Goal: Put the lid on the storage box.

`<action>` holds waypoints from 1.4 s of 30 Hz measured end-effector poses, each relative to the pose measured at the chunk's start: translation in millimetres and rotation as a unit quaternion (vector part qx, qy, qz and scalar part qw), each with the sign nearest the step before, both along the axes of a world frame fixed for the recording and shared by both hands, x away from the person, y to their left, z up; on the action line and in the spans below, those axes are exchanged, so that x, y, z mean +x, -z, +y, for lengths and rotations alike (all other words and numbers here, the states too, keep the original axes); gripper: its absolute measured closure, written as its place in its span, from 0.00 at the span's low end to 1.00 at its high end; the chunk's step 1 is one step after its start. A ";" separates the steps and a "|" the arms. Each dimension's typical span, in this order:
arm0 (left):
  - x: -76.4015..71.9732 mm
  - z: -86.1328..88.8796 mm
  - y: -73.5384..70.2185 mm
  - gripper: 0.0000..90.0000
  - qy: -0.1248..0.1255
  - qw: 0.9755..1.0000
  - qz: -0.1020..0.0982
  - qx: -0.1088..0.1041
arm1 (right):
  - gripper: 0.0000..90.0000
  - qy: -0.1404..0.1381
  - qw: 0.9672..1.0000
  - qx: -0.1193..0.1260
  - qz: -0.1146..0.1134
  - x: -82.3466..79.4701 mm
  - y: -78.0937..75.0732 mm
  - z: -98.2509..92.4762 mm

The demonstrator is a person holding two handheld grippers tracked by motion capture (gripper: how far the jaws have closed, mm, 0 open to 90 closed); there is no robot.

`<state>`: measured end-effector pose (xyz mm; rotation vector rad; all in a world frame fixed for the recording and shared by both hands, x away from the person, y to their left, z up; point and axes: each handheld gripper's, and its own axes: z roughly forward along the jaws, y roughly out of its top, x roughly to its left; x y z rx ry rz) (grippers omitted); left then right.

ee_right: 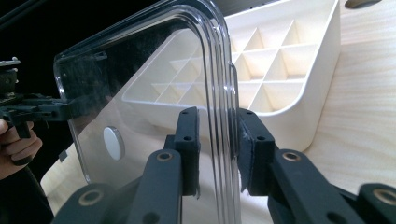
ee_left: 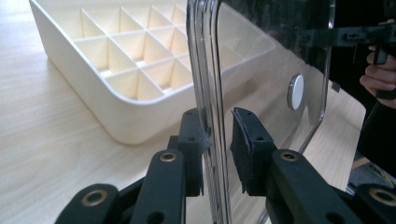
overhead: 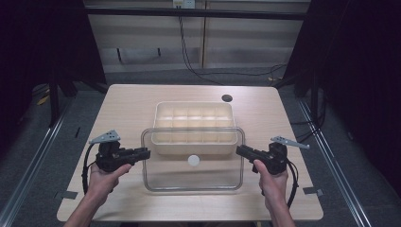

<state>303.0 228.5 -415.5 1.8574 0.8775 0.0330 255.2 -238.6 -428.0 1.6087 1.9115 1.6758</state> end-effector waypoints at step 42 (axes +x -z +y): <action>48.6 0.9 -44.2 0.82 -0.034 0.999 -0.035 0.001 | 0.77 0.018 1.000 -0.008 -0.013 66.3 -34.3 8.7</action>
